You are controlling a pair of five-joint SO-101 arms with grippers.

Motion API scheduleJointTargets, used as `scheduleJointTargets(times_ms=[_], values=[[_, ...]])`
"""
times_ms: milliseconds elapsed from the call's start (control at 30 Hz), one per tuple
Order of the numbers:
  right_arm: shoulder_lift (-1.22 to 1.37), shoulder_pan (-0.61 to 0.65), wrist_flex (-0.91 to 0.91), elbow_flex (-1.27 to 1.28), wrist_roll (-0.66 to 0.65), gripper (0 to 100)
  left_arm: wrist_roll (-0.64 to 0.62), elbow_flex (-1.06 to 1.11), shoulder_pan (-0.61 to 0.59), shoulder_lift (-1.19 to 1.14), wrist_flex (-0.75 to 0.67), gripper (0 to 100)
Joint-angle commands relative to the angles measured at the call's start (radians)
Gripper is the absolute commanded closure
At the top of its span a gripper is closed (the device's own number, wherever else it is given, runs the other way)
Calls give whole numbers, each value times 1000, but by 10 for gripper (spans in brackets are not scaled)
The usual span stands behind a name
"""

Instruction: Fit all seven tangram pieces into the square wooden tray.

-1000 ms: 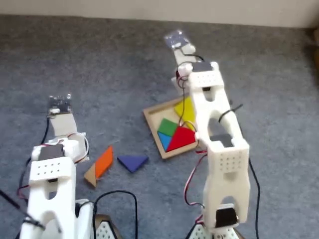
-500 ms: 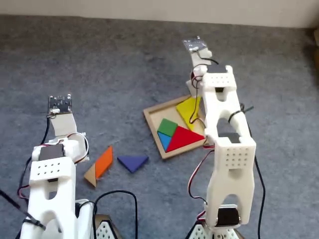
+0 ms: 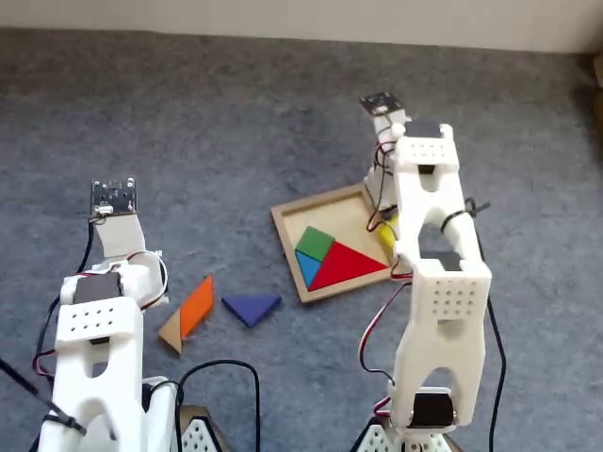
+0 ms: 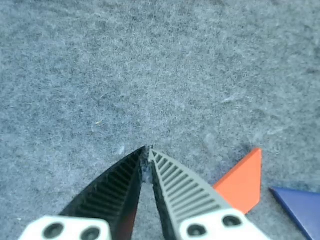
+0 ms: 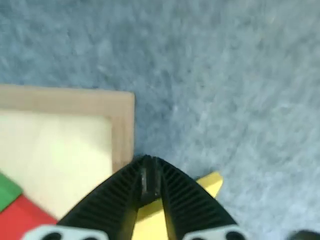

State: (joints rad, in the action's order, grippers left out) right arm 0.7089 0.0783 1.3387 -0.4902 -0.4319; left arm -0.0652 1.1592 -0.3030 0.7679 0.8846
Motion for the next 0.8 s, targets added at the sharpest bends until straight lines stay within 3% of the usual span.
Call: scheduleJointTargets(times_ms=[0,200,600,767], values=[[-119,-16,31,-7,2,983,9,-4,-8,22,-15,995],[-160,-21,31,-12,2,983,9,-4,-10,22,-15,995],[-193,-237,31,31,2,983,9,-4,-12,22,-15,995],[-134,-249,24,105,2,983,9,-4,-10,22,-15,995]])
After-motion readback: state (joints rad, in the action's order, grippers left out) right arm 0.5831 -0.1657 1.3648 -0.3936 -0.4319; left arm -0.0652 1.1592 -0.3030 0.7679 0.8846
